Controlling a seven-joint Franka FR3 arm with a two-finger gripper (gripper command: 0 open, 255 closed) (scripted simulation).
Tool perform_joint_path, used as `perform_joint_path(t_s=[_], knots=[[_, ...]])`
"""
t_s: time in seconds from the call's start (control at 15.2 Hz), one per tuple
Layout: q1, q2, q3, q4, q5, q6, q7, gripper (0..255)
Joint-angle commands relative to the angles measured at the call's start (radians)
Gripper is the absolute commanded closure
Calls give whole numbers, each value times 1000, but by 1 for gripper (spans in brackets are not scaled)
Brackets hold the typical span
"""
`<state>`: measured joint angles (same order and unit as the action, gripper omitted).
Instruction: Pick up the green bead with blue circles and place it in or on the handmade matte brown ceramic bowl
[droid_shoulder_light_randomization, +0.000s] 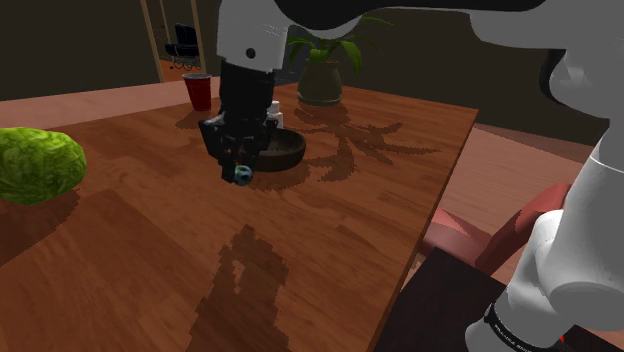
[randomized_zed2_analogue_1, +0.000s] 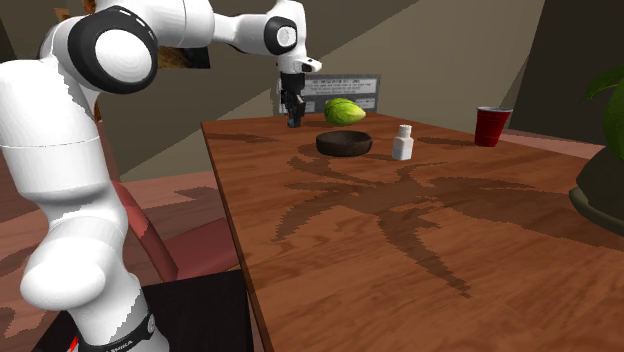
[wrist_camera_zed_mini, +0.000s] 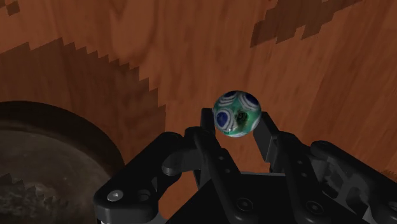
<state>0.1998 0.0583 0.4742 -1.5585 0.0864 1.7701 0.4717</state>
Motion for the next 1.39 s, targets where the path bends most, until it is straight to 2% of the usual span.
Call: perform_joint_path(t_s=[0.0,0.73,1.32], knots=[[2,10,1,40,-6,-31,6,255],[22,78,11,269,-43,-197,41,255],[-79,174,-61,417,-44,-273,-137,255]])
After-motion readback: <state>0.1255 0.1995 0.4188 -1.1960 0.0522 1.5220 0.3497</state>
